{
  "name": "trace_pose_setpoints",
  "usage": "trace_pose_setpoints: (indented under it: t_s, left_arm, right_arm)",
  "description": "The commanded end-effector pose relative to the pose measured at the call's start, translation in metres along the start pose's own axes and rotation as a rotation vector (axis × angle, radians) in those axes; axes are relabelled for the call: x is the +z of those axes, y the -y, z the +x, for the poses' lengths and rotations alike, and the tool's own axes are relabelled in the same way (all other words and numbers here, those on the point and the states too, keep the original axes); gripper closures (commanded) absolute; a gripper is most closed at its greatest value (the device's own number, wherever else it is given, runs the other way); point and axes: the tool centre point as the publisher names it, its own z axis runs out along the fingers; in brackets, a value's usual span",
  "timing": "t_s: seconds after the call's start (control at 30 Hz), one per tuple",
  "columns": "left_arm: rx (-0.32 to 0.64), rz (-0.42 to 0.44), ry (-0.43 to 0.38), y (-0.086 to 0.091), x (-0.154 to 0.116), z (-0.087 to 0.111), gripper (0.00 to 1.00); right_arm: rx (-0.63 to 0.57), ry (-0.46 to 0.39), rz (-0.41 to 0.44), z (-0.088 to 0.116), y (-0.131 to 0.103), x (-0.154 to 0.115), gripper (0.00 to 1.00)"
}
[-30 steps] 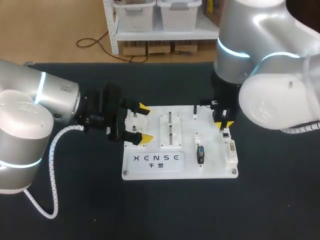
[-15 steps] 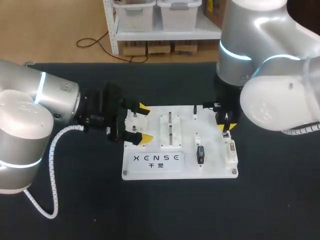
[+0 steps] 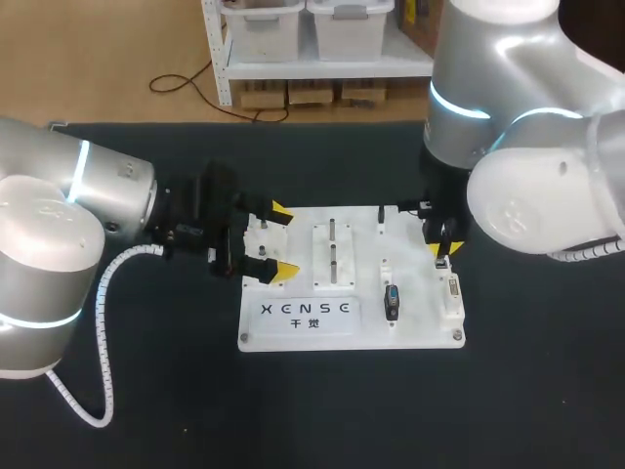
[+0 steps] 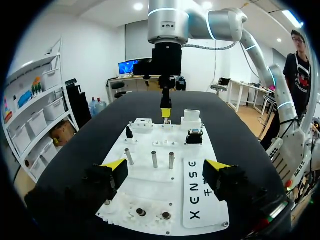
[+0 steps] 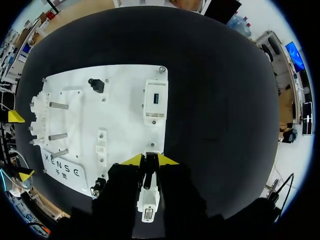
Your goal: Insert the Ethernet cable into its matching sockets.
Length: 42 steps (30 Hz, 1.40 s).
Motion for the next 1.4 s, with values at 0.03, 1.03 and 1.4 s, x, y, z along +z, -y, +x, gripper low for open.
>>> trace_pose_setpoints:
  t_s: [0.03, 1.03, 1.4]
  left_arm:
    - [0.003, -0.003, 0.006, 0.001, 0.000, 0.002, 0.00]
    - [0.003, -0.003, 0.006, 0.001, 0.000, 0.002, 0.00]
    - [0.003, -0.003, 0.006, 0.001, 0.000, 0.002, 0.00]
  right_arm:
    - [0.002, -0.002, 0.001, -0.001, 0.001, 0.003, 1.00]
    - [0.006, -0.027, 0.002, 0.002, 0.003, 0.006, 1.00]
    - [-0.009, -0.045, 0.001, 0.003, -0.001, 0.019, 1.00]
